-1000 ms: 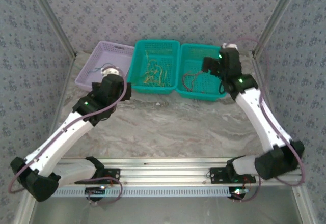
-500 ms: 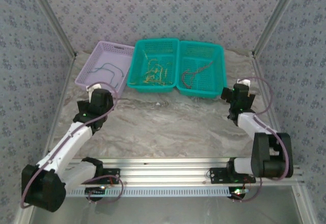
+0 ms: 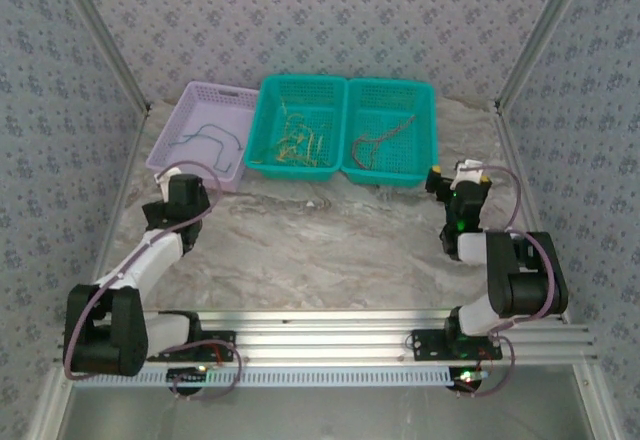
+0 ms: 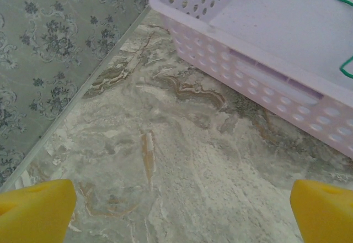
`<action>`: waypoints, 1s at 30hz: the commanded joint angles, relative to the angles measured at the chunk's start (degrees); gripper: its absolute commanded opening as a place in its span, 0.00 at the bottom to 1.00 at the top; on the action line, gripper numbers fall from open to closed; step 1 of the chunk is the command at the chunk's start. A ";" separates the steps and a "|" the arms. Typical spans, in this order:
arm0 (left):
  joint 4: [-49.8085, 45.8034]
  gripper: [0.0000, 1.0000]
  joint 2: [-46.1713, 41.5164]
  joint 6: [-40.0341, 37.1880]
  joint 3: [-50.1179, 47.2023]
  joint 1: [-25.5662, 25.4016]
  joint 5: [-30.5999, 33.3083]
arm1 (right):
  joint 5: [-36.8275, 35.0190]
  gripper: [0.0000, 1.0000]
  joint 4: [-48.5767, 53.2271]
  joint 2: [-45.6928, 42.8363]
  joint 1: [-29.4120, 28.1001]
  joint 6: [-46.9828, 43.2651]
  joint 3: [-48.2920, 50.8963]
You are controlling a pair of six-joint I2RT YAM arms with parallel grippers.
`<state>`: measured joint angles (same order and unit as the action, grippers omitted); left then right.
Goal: Untangle the cables
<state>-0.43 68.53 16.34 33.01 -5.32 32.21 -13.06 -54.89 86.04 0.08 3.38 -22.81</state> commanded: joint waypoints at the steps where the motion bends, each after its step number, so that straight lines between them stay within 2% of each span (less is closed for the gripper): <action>1: 12.56 1.00 0.19 -0.48 -2.93 1.48 -3.19 | -0.46 1.00 4.09 1.66 -0.66 -3.37 2.29; 3: 16.65 1.00 1.16 -4.74 -4.52 1.91 -4.21 | -0.40 1.00 4.80 1.36 -0.48 -3.25 2.16; 10: 25.07 1.00 5.42 -7.16 -7.82 4.84 -10.90 | -2.30 1.00 3.23 0.91 0.23 -1.40 3.35; 16: 27.51 1.00 9.39 -9.37 -5.89 4.92 -13.73 | -2.95 1.00 -1.16 0.99 -0.66 -2.56 5.49; 19: 30.12 1.00 11.20 -10.45 -5.23 5.27 -14.64 | -0.42 1.00 5.12 1.41 -0.92 -3.61 1.97; 23: 30.70 1.00 12.09 -10.37 -4.85 6.35 -17.47 | -2.06 1.00 1.22 1.02 -0.13 -2.04 4.05; 25: 35.67 1.00 11.41 -10.68 -7.38 6.63 -18.53 | -1.81 1.00 3.89 1.36 -0.68 -2.92 2.30; 27: 45.27 1.00 13.73 -10.40 -11.01 6.42 -19.02 | -2.64 1.00 3.18 1.41 -1.00 -3.12 2.67; 30: 52.21 1.00 20.06 -15.60 -11.00 1.95 -16.78 | -3.09 1.00 3.52 1.50 -1.33 -3.29 2.50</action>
<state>40.80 84.07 4.91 22.92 -0.60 15.94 -14.66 -58.48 86.04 -0.67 3.27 -20.78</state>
